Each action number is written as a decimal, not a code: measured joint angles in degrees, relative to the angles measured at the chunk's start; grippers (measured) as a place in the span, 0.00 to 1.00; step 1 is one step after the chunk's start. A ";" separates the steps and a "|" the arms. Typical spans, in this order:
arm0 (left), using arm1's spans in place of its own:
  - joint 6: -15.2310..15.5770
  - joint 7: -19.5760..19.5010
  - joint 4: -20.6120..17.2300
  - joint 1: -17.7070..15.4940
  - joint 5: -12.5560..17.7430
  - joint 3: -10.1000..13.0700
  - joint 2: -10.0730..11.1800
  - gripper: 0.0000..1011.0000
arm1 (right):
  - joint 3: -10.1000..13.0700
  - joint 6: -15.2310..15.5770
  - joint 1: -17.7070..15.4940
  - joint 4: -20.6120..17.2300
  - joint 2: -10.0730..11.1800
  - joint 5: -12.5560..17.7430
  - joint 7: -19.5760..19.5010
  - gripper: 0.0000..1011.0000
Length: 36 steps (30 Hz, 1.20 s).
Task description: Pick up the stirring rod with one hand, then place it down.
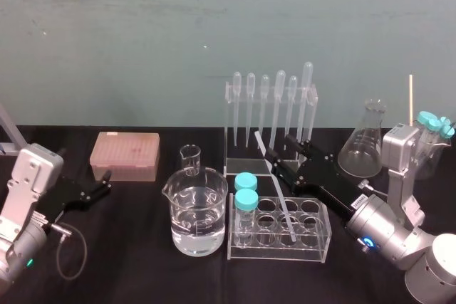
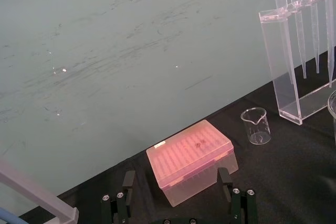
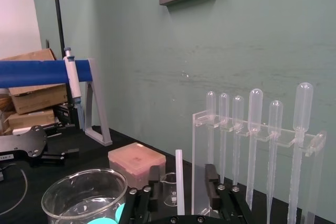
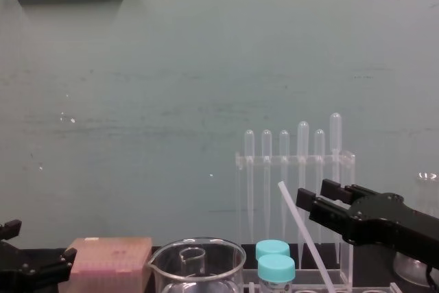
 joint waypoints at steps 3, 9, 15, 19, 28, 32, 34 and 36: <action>0.00 0.00 0.00 0.00 0.00 0.00 0.00 0.99 | 0.00 -0.01 0.00 0.00 0.00 0.01 0.01 0.61; 0.00 0.00 0.00 0.00 0.00 0.00 0.00 0.99 | 0.00 -0.04 0.00 0.00 0.00 0.03 0.04 0.79; 0.00 0.00 0.00 0.00 0.00 0.00 0.00 0.99 | 3.07 1.48 -1.33 -1.15 -0.25 -3.03 -8.76 0.96; 0.00 0.00 0.00 0.00 0.00 0.00 0.00 0.99 | 6.09 2.93 -3.13 -2.15 -0.23 -6.03 -16.74 0.99; 0.00 0.00 0.00 0.00 0.00 0.00 0.00 0.99 | 9.97 8.71 -7.29 -4.11 0.08 -8.99 -24.90 0.99; 0.00 0.01 0.00 0.00 0.00 0.00 0.00 0.99 | 10.62 10.39 -7.91 -4.20 -0.24 -9.40 -25.24 0.99; 0.00 0.00 0.00 0.00 0.00 0.00 0.00 0.99 | 10.75 10.63 -7.92 -4.12 -0.36 -9.57 -25.20 0.99; 0.00 0.00 0.00 0.00 0.00 0.00 0.00 0.99 | 10.92 10.87 -7.86 -3.93 -0.51 -9.87 -25.15 0.99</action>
